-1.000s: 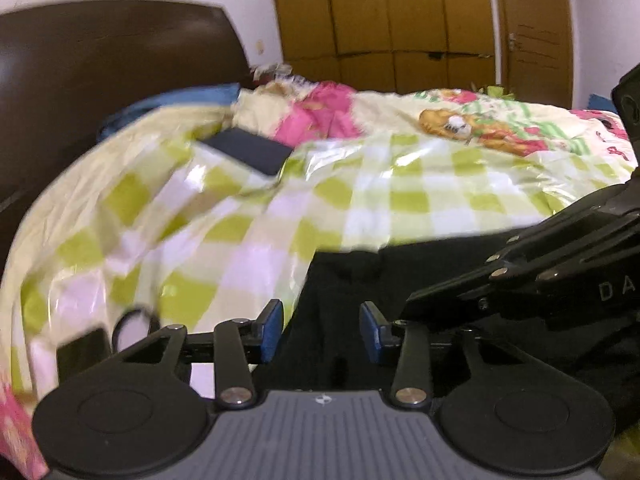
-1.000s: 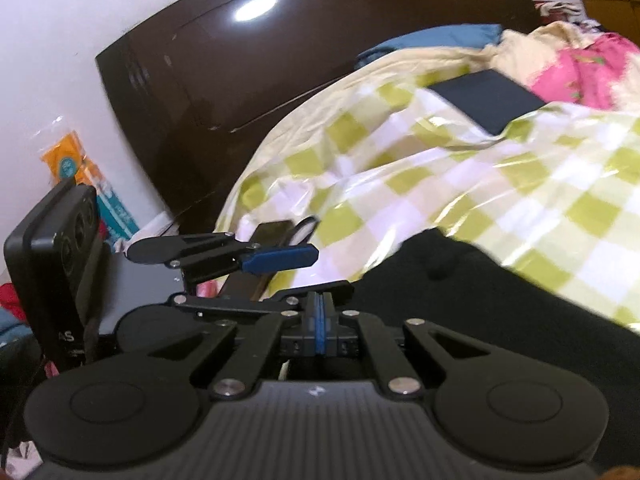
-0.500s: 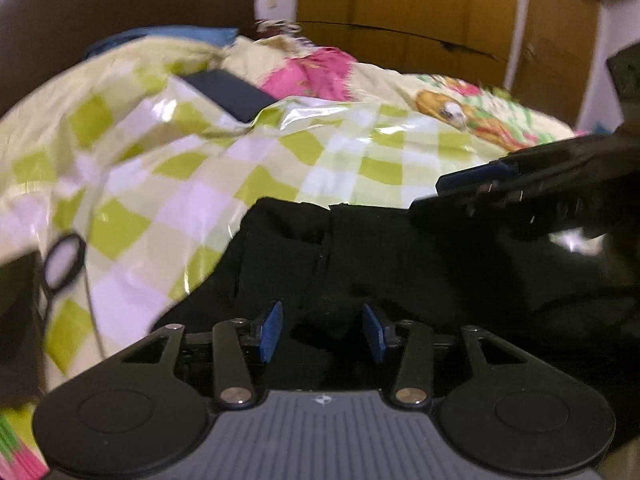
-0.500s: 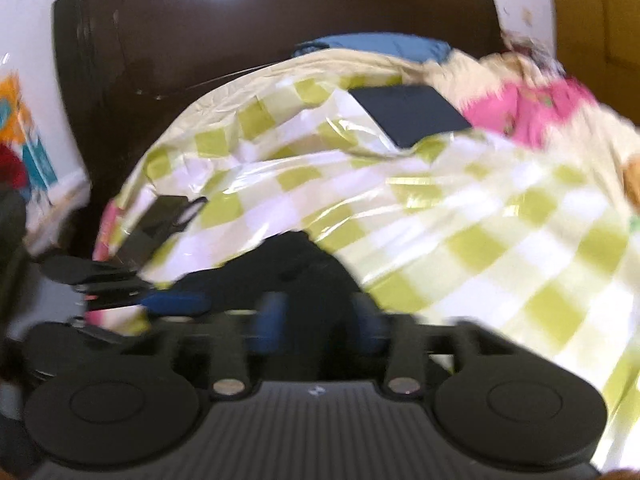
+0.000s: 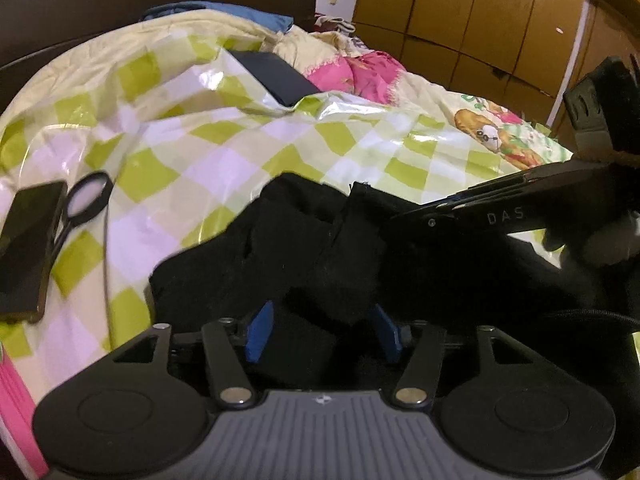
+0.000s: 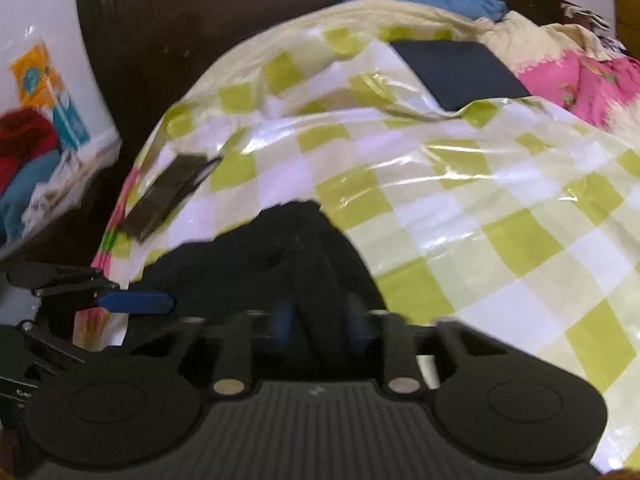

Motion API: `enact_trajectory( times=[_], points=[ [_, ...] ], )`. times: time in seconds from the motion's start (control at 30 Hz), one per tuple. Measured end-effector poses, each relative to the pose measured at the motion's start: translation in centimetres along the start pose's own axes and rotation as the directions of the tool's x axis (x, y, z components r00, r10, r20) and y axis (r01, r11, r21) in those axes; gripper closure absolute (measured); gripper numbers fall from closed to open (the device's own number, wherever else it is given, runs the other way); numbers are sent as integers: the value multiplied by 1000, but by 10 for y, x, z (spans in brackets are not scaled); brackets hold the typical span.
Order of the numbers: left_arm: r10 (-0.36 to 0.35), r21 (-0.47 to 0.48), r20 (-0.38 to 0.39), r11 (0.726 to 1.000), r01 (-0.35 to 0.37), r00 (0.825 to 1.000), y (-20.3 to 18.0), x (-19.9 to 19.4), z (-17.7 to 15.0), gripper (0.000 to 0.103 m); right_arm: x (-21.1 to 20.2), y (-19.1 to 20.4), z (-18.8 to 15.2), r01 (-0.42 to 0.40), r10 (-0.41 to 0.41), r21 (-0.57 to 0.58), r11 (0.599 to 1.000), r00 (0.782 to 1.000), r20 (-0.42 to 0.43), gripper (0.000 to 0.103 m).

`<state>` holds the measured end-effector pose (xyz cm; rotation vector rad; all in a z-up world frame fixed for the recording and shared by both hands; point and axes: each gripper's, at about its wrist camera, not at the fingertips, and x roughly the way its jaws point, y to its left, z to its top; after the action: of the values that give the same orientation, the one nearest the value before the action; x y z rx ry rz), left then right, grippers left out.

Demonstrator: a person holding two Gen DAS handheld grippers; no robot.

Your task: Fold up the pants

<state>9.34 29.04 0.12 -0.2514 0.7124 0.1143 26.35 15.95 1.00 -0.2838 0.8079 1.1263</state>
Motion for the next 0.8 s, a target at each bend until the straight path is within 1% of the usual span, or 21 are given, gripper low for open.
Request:
enact_trajectory(
  times=[0.1,0.17,0.23,0.27,0.3,0.33,0.37,0.4,0.43,0.47,0.5,0.53,0.63,0.73,0.8],
  points=[
    [5,-8,9,1000,-5,1000,-2,0,-2,34,-10,6,0,-14,14,11,1000,1000,21,93],
    [-15,-26,10,1000,15,1000,-3,3,0,34,-21,7,1,-45,44,31,998,998,50,93],
    [-14,-52,13,999,15,1000,-4,7,4,35,-29,7,2,-56,52,47,997,996,70,94],
    [-15,-66,19,998,17,1000,-4,9,5,35,-32,7,3,-63,59,52,997,995,77,96],
    [-12,-87,27,996,14,1000,-3,10,6,39,-36,6,4,-74,68,64,995,994,85,97],
    [-6,-105,28,994,9,1000,-2,12,6,49,-38,5,4,-79,72,71,994,993,92,97],
    [1,-124,28,992,3,1000,-1,14,7,53,-40,4,5,-83,75,76,994,992,97,97],
    [2,-147,28,989,2,1000,1,15,7,60,-41,3,5,-80,71,79,994,992,103,97],
    [-8,-174,29,985,13,1000,4,15,6,67,-41,2,5,-76,67,82,994,992,103,97],
    [-18,-196,29,980,24,999,6,15,5,70,-39,0,4,-74,66,89,993,993,98,97],
    [-23,-206,33,978,30,999,7,14,4,77,-37,-1,3,-75,67,92,993,993,94,97],
    [-27,-197,40,980,35,999,6,13,3,81,-35,-2,2,-77,69,93,993,994,90,97],
    [-37,-171,65,984,48,997,3,8,4,83,-33,-3,1,-74,63,104,992,993,100,97],
    [-58,-182,103,980,76,993,8,-3,8,83,-39,-2,4,-64,51,107,992,991,123,97],
    [-60,-188,124,979,83,990,12,-12,10,83,-47,0,10,-73,56,111,991,987,152,98]
  ],
)
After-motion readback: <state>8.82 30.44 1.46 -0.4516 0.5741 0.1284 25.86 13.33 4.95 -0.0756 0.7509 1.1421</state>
